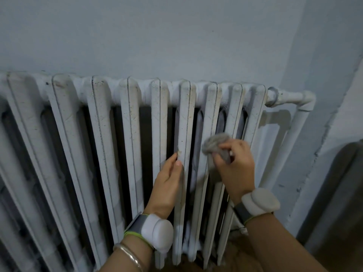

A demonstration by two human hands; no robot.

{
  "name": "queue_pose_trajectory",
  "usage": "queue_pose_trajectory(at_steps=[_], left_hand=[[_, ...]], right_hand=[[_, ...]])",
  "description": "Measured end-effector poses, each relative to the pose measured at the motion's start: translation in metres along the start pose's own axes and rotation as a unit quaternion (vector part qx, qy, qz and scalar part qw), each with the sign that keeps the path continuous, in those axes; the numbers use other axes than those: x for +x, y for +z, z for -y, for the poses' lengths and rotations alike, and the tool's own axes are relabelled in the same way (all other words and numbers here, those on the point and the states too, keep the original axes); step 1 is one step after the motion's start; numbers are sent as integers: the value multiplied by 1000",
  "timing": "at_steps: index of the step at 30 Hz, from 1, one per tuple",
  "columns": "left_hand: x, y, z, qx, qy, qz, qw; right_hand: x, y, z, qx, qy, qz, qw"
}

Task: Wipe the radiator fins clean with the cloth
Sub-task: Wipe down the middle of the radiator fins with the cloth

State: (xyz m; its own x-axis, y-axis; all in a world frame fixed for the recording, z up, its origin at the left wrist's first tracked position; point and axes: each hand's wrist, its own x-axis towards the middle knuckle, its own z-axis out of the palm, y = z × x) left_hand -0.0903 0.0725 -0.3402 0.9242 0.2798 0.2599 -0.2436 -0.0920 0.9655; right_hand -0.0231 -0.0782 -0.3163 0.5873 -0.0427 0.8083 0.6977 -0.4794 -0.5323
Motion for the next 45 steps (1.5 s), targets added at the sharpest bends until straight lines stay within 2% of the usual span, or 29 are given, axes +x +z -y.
queue_pose_trajectory(at_steps=[2, 4, 7, 11, 14, 19, 27, 30, 32, 34, 36, 39, 42, 45], left_hand=[[0, 1, -1, -5, 1, -8, 1000], [1, 2, -2, -7, 3, -14, 1000], [3, 3, 0, -6, 1, -20, 1000], [5, 5, 2, -12, -4, -32, 999], [5, 6, 4, -4, -1, -34, 999], [4, 7, 4, 0, -1, -29, 1000], [-2, 9, -4, 25, -4, -16, 1000], [-6, 8, -10, 39, -6, -5, 999], [-7, 8, -13, 57, -6, 0, 998], [-7, 9, -12, 76, -2, -16, 997], [-7, 12, -9, 107, 22, -67, 992], [-10, 17, -7, 133, 90, -134, 978], [-12, 26, -7, 110, 107, -103, 983], [-9, 35, -5, 106, 76, -29, 991]], right_hand=[[14, 1, 12, 37, -44, -80, 995], [25, 5, 20, 55, -56, -112, 991], [31, 17, 19, 63, -74, -103, 990], [21, 32, 0, -1, -101, -95, 990], [8, 33, -6, -28, -82, -85, 993], [-15, 33, -14, -55, 18, 17, 998], [-51, 31, -36, -40, 50, 118, 991], [-59, 24, -43, -29, 57, 190, 980], [-56, 17, -47, -74, 70, 259, 961], [-46, 7, -48, -85, 85, 288, 950], [-31, -6, -39, -53, 75, 259, 962], [-4, -26, -16, -11, 15, 126, 992], [20, -38, -6, 26, -21, -23, 999], [37, -38, -5, 27, -41, -101, 994]])
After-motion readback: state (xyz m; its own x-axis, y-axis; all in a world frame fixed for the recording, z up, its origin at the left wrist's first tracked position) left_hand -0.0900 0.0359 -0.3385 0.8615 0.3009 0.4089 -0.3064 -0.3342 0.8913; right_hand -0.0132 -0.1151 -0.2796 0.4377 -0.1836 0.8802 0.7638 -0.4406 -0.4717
